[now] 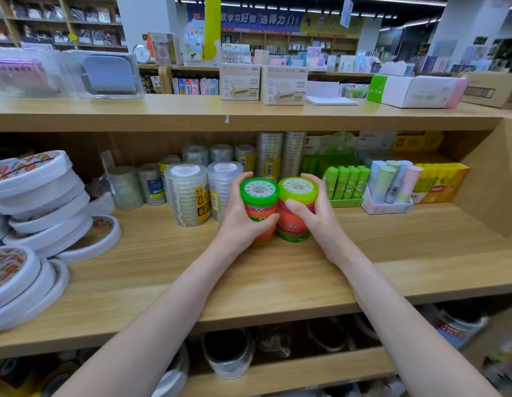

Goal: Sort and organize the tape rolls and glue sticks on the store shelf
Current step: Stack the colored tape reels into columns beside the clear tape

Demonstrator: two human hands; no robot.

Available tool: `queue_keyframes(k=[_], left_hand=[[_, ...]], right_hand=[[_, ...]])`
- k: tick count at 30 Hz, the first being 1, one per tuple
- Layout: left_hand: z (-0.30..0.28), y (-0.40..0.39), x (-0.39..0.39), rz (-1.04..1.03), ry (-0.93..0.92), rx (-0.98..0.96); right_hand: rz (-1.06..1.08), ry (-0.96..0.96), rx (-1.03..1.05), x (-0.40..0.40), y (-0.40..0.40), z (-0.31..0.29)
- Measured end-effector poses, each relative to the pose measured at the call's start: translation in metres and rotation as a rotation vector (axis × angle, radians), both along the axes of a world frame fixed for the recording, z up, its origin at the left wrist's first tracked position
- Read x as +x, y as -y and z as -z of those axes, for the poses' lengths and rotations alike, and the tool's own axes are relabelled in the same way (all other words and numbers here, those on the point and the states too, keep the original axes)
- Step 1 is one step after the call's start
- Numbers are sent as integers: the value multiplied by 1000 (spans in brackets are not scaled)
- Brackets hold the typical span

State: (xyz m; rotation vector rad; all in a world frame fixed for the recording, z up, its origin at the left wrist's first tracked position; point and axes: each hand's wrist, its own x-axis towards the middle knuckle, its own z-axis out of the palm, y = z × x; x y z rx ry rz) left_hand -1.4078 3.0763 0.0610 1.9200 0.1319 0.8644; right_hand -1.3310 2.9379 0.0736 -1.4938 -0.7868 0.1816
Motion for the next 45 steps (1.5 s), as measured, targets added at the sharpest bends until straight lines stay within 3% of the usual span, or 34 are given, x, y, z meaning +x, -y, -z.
queue_keyframes(k=[10,16,27,37,45], left_hand=[[3,-14,-28,154,-186,-128],[10,-14,-28,90,-271,-8],[5,-9,-22,-7,-260,66],[8,-9,-30,-7,-315,142],[3,-6,-30,-92,-349,314]], right_hand=[[-23,3,-127,0,21,3],[-17,21,-182,3,24,9],[45,31,-256,3,24,7],[95,230,-365,4,22,15],[82,244,-404,7,22,17]])
